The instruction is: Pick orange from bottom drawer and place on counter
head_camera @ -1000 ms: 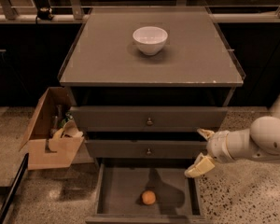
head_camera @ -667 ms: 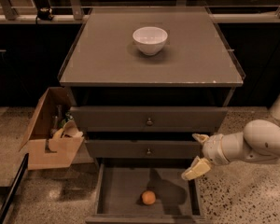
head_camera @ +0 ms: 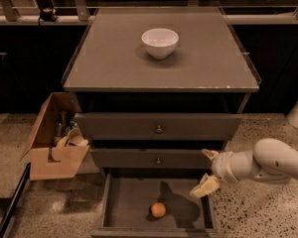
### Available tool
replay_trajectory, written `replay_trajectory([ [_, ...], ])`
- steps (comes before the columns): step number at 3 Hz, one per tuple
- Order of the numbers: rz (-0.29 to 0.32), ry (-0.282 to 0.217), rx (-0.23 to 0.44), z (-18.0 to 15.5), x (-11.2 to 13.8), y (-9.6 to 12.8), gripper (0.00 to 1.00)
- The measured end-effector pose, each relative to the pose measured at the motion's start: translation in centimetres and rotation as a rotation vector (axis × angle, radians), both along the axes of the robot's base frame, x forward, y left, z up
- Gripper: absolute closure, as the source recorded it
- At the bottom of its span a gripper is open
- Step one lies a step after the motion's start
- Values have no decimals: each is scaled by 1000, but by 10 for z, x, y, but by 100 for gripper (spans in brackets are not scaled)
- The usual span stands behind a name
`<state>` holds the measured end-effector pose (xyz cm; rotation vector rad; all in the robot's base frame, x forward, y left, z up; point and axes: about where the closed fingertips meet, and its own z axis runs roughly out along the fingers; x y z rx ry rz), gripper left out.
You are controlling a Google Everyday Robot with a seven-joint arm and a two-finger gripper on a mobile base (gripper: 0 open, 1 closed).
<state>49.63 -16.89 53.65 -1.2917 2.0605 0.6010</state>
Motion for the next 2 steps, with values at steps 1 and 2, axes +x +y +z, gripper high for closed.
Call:
replay_trajectory([
  [1,-27,1,0,-34,-1,3,0],
  [2,-41,10,10,-67,0,6,0],
])
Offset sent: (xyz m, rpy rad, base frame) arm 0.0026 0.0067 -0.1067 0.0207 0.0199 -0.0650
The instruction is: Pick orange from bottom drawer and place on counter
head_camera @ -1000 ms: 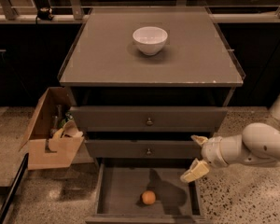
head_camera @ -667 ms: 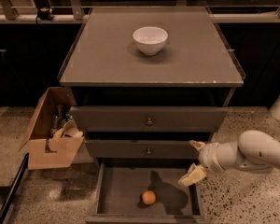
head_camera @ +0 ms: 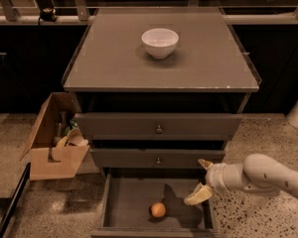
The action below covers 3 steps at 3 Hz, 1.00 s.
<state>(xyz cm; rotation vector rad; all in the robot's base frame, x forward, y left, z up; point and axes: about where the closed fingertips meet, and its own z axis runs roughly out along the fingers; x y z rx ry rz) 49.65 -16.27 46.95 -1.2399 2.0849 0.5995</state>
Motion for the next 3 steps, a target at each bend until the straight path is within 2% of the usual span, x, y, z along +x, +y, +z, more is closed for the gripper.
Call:
replay_trajectory([
  [1,-8,12,12,-28,2,4,0],
  [3,17,63,55,-76,7,17,0],
])
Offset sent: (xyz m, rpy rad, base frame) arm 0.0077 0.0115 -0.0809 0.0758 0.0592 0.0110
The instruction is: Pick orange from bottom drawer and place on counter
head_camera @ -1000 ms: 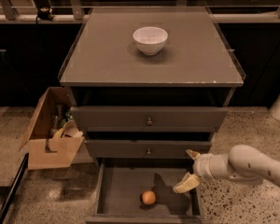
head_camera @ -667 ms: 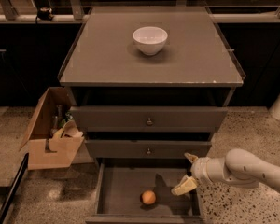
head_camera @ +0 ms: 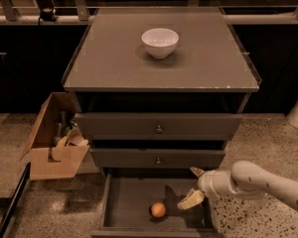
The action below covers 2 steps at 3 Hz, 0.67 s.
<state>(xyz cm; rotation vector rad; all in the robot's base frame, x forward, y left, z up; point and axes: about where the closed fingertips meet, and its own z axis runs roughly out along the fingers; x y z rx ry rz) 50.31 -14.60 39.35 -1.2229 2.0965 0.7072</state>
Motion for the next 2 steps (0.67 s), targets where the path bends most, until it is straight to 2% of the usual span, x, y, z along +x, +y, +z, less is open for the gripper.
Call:
replay_trajectory([
  [2,6,66,-13,-44,-1,11,0],
])
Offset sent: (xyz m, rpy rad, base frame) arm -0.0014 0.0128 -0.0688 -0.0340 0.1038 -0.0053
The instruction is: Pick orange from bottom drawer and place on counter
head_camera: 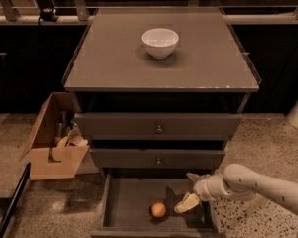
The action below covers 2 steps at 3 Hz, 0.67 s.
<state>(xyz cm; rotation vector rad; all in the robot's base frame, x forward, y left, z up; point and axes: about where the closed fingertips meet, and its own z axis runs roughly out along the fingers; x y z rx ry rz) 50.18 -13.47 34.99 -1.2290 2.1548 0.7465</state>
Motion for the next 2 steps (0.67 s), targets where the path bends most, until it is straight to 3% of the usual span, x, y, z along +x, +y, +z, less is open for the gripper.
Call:
replay_trajectory([
  [1,0,5,-2,-3,0,1,0],
  [2,-44,-41,1,-7,-3,1,0],
])
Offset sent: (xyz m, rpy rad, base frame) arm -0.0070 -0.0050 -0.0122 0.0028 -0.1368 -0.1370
